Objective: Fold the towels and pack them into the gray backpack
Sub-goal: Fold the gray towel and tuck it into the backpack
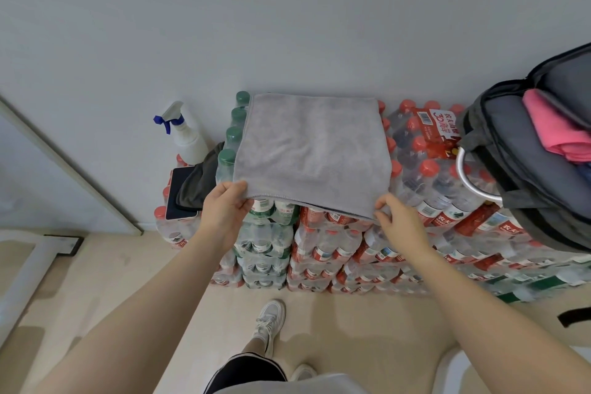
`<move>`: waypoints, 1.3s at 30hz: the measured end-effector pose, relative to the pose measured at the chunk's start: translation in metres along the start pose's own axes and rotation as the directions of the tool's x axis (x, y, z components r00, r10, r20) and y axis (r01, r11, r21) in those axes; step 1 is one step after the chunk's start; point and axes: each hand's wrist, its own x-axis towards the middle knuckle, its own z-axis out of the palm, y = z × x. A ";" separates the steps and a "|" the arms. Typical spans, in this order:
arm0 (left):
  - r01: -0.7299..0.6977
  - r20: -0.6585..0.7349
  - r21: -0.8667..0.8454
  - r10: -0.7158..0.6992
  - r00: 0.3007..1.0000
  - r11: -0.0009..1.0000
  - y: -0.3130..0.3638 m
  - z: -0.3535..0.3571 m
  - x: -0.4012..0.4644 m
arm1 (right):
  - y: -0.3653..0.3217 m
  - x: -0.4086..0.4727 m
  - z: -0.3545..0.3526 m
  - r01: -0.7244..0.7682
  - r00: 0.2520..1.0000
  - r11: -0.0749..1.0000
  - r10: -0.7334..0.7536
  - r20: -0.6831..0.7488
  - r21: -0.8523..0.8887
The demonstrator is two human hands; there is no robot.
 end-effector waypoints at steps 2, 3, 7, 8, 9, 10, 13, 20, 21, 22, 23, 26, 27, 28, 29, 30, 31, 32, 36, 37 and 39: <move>0.009 -0.069 0.117 -0.001 0.998 0.993 -0.004 -0.004 0.000 | 0.004 -0.001 -0.002 -0.134 0.991 0.945 0.123 0.055 0.300; 0.020 -0.106 0.188 0.000 0.994 0.982 -0.006 -0.007 0.001 | 0.005 -0.002 -0.003 -0.198 0.980 0.878 0.174 0.096 0.436; 0.025 -0.175 0.419 0.054 0.983 0.908 -0.013 -0.014 -0.003 | 0.004 -0.006 -0.012 -0.323 0.946 0.628 0.239 0.220 0.708; 0.006 -0.169 0.457 0.080 0.982 0.889 -0.013 -0.013 -0.005 | 0.004 -0.008 -0.016 -0.331 0.944 0.598 0.224 0.244 0.730; -0.031 -0.137 0.494 0.113 0.984 0.869 -0.012 -0.012 -0.009 | 0.005 -0.011 -0.019 -0.331 0.944 0.598 0.200 0.264 0.730; -0.075 -0.079 0.552 0.142 0.987 0.830 -0.010 -0.010 -0.013 | 0.005 -0.013 -0.024 -0.328 0.943 0.632 0.174 0.284 0.702; -0.206 0.114 0.778 0.189 0.975 0.594 -0.004 -0.007 -0.020 | 0.002 -0.020 -0.033 -0.280 0.945 0.801 0.134 0.297 0.529; -0.397 0.402 0.915 0.159 0.902 -0.064 0.007 -0.005 -0.035 | -0.016 -0.031 -0.044 -0.014 1.000 0.977 0.015 -0.003 0.215; -0.424 0.447 0.892 0.172 0.878 -0.154 0.009 -0.006 -0.036 | -0.016 -0.032 -0.046 0.039 0.998 0.991 -0.032 -0.056 0.125; -0.440 0.475 0.876 0.202 0.856 -0.195 0.013 -0.006 -0.036 | -0.016 -0.033 -0.048 0.079 0.991 0.995 -0.071 -0.111 0.067; -0.472 0.512 0.857 0.248 0.822 -0.206 0.017 -0.007 -0.033 | -0.016 -0.032 -0.050 0.094 0.984 0.994 -0.084 -0.159 0.059; -0.573 0.562 0.814 0.387 0.731 -0.099 0.033 -0.008 -0.031 | -0.019 -0.026 -0.057 0.106 0.967 0.978 -0.059 -0.248 0.178; -0.600 0.571 0.797 0.415 0.708 -0.072 0.038 -0.010 -0.028 | -0.021 -0.022 -0.059 0.117 0.963 0.969 -0.057 -0.264 0.218; -0.620 0.577 0.783 0.428 0.696 -0.049 0.044 -0.009 -0.026 | -0.024 -0.018 -0.062 0.131 0.961 0.955 -0.056 -0.270 0.267; -0.647 0.586 0.762 0.433 0.685 -0.008 0.048 -0.009 -0.023 | -0.028 -0.015 -0.065 0.140 0.965 0.932 -0.053 -0.255 0.336; -0.655 0.577 0.753 0.413 0.704 0.065 0.052 -0.006 -0.022 | -0.031 -0.012 -0.069 0.142 0.973 0.895 -0.048 -0.225 0.424; -0.657 0.567 0.737 0.382 0.730 0.159 0.056 -0.003 -0.019 | -0.035 -0.008 -0.073 0.134 0.982 0.844 -0.042 -0.186 0.519; -0.642 0.554 0.727 0.344 0.758 0.243 0.061 0.001 -0.017 | -0.037 -0.003 -0.076 0.116 0.988 0.795 -0.031 -0.151 0.596; -0.549 0.521 0.640 0.222 0.824 0.537 0.076 0.017 0.005 | -0.044 0.031 -0.081 0.067 0.992 0.737 0.023 -0.123 0.673; -0.526 0.510 0.616 0.212 0.833 0.587 0.080 0.021 0.013 | -0.047 0.041 -0.081 0.055 0.992 0.730 0.038 -0.121 0.681; -0.471 0.476 0.565 0.199 0.857 0.677 0.086 0.029 0.030 | -0.052 0.063 -0.081 0.010 0.991 0.698 0.091 -0.102 0.716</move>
